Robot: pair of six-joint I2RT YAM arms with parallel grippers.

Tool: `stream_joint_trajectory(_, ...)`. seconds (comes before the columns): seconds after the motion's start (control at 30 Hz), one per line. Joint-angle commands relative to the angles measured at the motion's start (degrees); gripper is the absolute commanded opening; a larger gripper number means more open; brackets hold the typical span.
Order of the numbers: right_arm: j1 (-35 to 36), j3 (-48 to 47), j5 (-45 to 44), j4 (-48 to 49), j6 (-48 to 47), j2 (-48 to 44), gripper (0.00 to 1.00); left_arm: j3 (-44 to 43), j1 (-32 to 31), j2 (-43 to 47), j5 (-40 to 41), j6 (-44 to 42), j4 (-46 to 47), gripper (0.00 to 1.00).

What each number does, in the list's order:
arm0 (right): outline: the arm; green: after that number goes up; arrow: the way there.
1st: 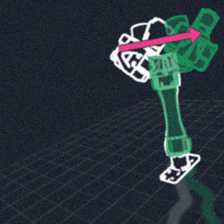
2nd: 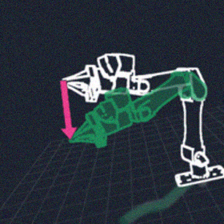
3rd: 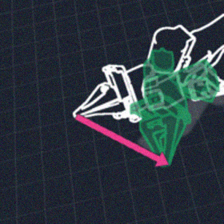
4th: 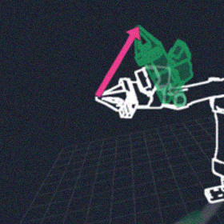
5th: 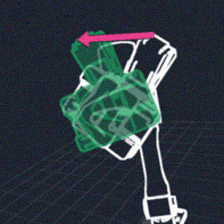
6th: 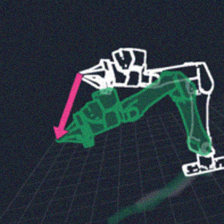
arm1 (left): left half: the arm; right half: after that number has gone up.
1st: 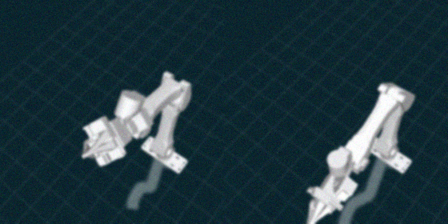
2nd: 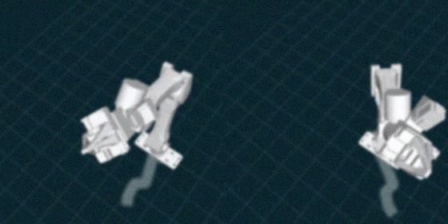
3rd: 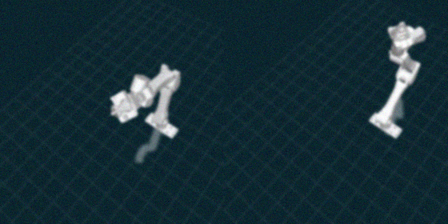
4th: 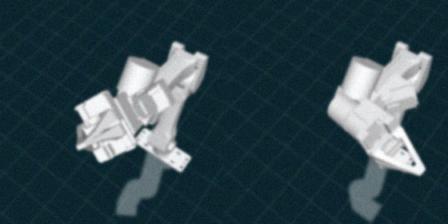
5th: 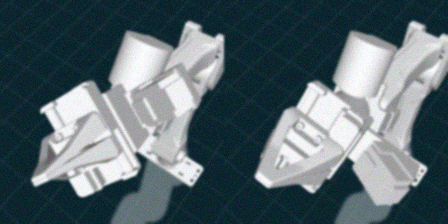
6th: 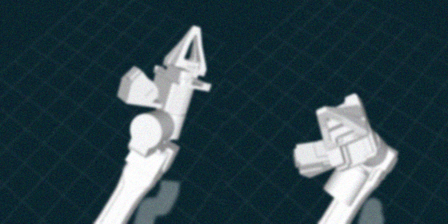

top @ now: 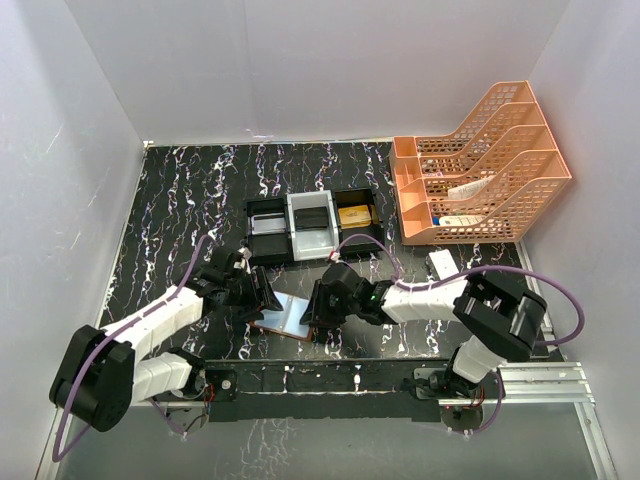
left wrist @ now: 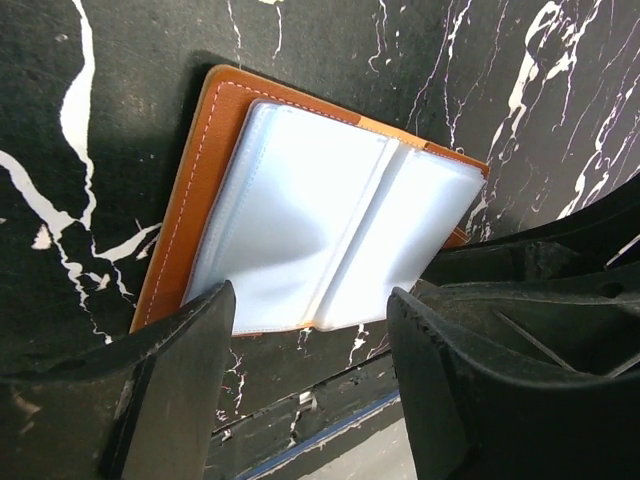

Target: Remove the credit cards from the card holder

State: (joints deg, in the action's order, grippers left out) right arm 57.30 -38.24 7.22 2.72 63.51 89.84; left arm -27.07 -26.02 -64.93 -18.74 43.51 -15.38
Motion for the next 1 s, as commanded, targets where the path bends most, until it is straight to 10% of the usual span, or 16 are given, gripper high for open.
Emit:
stream_joint_trajectory(0.0, -0.72, -1.69, -1.32, 0.36, -0.96, 3.10, 0.31, -0.42, -0.35, -0.21, 1.21, -0.45, -1.09, 0.60)
stream_joint_trajectory(0.97, -2.76, -4.74, -0.35, -3.58, -3.47, 6.76, 0.32, -5.04, -0.65, -2.63, 12.84, -2.94, -7.74, 0.62)
